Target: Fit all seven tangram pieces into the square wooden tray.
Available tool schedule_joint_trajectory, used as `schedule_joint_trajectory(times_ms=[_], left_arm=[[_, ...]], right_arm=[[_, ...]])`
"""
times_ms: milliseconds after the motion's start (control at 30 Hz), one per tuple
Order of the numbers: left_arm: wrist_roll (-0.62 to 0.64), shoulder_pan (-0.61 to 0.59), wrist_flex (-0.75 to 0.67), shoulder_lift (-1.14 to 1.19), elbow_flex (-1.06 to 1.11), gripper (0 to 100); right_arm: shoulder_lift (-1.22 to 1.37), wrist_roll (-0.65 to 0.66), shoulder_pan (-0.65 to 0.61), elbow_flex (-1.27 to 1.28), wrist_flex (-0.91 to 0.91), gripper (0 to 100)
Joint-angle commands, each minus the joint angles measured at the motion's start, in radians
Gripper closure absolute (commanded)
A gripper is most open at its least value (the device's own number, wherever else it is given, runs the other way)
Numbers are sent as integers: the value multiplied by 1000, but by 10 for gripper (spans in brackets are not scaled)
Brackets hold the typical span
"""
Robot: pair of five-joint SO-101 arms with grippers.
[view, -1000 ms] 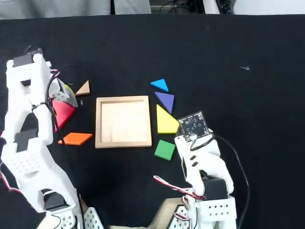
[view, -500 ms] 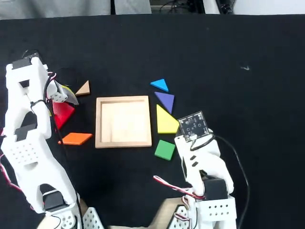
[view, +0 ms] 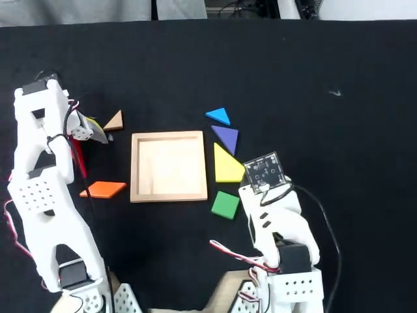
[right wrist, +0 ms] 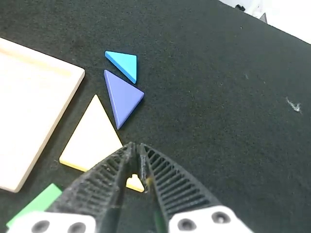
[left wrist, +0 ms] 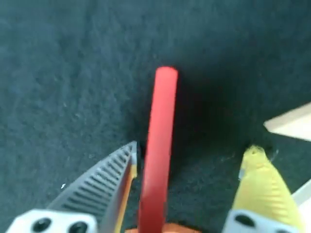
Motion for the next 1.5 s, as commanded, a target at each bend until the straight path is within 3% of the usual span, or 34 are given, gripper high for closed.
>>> schedule_joint_trajectory(times_ms=[0,167,300,433,567,667,767,1033,1167,1333,1467], left_arm=[[-14,-39,-2,6,-67,668],[-14,-48,0,6,-70,751],[-12,-42,107,3,-142,832],[-14,-48,244,5,-289,832],[-14,-53,256,5,-314,832],[-6,-42,256,5,-265,860],[25,-41,255,-26,-220,973],[86,-33,255,-236,-59,971],[72,45,256,-382,8,971],[-158,286,256,-672,183,971],[-181,455,252,-836,300,971]], right_arm=[[-88,11,-6,-4,2,984],[-88,11,-6,-4,0,984],[-88,11,-6,-4,0,984],[-88,11,-6,-4,0,984],[-88,11,-6,-4,0,984],[-88,11,-6,-4,2,984],[-88,11,-6,-4,2,984],[-88,11,-6,-4,0,984],[-88,11,-6,-4,0,984],[-88,11,-6,-4,0,984],[-88,11,-6,-4,2,984]])
